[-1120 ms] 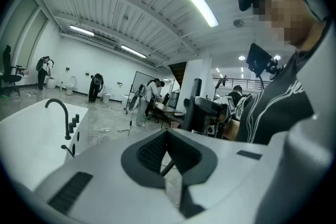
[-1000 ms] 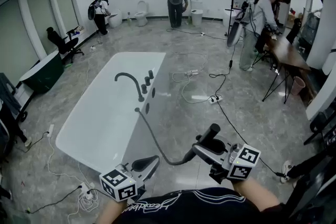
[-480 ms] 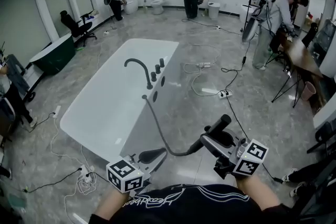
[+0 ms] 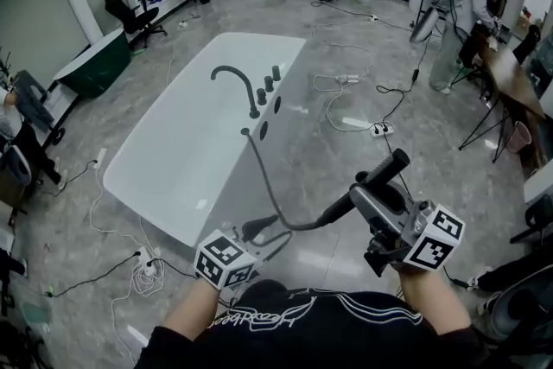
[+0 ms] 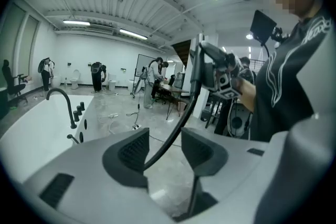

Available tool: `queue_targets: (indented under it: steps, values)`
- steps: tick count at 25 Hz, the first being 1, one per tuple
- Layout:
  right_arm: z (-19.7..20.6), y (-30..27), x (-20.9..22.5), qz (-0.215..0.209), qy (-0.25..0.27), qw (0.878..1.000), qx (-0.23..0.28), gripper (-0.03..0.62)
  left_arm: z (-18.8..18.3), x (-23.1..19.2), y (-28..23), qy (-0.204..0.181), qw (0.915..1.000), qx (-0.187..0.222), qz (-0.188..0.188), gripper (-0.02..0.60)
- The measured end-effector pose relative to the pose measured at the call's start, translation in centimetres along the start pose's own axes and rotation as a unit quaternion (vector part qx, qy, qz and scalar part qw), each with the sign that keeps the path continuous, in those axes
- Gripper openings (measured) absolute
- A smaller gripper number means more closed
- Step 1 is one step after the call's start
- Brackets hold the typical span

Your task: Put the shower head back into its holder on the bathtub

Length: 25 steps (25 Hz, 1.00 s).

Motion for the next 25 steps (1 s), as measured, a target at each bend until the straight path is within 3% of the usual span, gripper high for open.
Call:
queue_targets:
  steps: [7,10,18,20,25]
  values:
    - [-1.5,-1.5,0.2,-0.008,-0.016,1.000,0.012,0.140,5.1,-2.2,-3.1,-0.028,0.9976,-0.062,0.015,0.174]
    - [-1.8,-2.6,0.5,-0.012,-0.020,1.000,0.016,0.140,7.4,-4.4,-4.7,-0.005,0.9967,-0.079,0.020,0.174]
    - [-2.1,-6.5,3.4,-0.003,-0.031,0.999,0.018,0.140,9.7,-10.3,-7.7,0.024,0.9966,-0.067,0.043,0.172]
    - [-2.0,-7.6,5.0,0.008,-0.034,0.999,0.018,0.140,9.5,-11.6,-8.0,0.023,0.9964,-0.063,0.052,0.123]
    - [-1.5,-10.8,10.2,0.053,-0.026,0.998,0.013,0.139,9.5,-15.7,-8.2,0.021,0.9936,-0.085,0.072,0.070]
Point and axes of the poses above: the fingertips, and each gripper's own axes: y backward along the fingers, x to its right, z out of its underside, the point moved 3 cm from there along y, backward along the fingers, and after that the axes turned 9 degrees about x, right-handed, at the moved point
